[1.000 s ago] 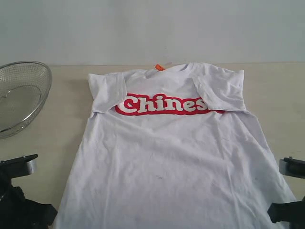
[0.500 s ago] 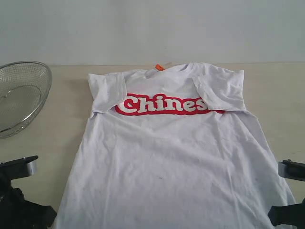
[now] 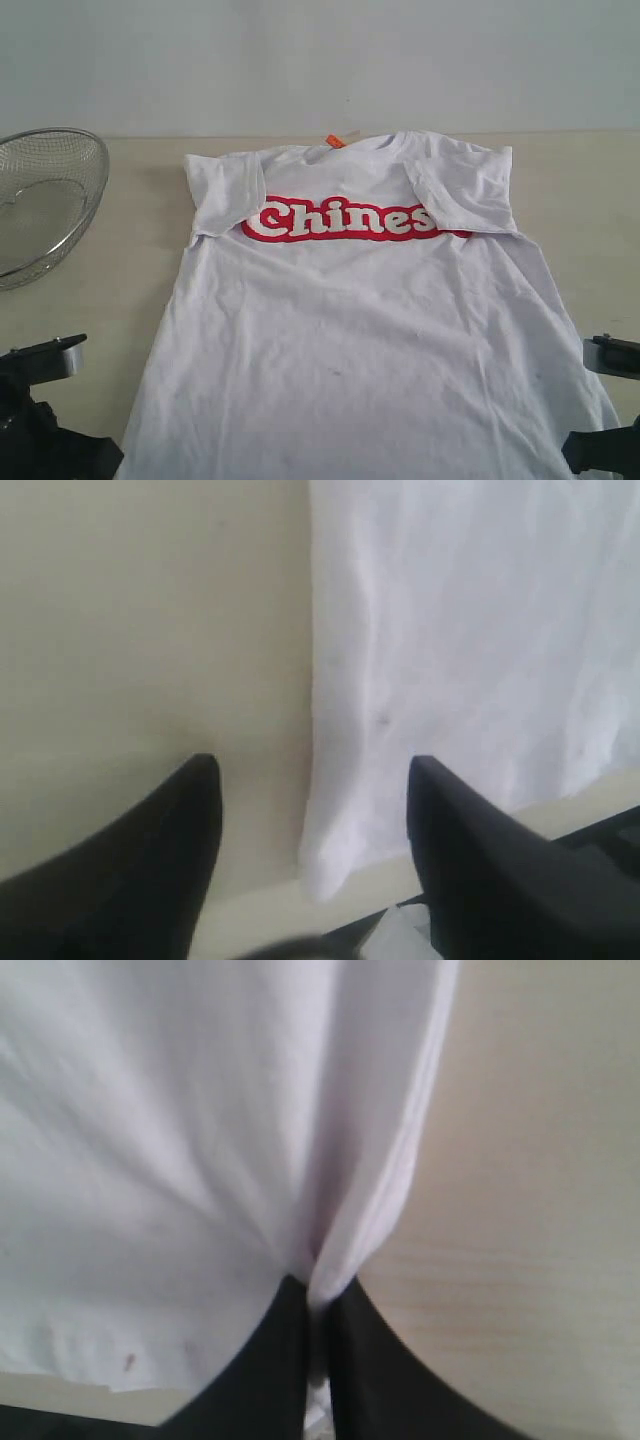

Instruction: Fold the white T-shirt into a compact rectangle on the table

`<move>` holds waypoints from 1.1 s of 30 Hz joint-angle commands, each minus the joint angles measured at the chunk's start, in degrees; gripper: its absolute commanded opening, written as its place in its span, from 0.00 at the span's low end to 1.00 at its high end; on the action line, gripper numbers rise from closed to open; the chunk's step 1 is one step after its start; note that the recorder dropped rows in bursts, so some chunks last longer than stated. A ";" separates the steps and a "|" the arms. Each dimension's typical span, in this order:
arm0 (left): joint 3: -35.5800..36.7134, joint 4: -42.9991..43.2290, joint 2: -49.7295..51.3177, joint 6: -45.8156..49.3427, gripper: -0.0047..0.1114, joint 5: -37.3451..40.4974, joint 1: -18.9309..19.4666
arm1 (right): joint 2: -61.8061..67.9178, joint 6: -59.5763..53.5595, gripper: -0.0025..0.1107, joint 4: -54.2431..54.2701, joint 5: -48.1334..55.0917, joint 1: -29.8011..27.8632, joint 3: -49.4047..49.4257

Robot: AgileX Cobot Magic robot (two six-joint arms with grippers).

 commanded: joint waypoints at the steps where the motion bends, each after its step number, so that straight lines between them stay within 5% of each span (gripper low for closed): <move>1: 0.27 -2.34 2.31 2.21 0.50 0.54 0.03 | 0.13 -0.45 0.02 0.08 0.02 -0.29 0.02; 10: 0.27 -9.01 6.62 9.27 0.50 1.57 0.03 | 0.13 -0.45 0.02 0.32 -0.29 -0.29 0.02; 33: 0.04 -10.15 8.83 10.94 0.39 -2.18 0.03 | 0.13 -0.45 0.02 0.79 -0.37 -0.29 0.02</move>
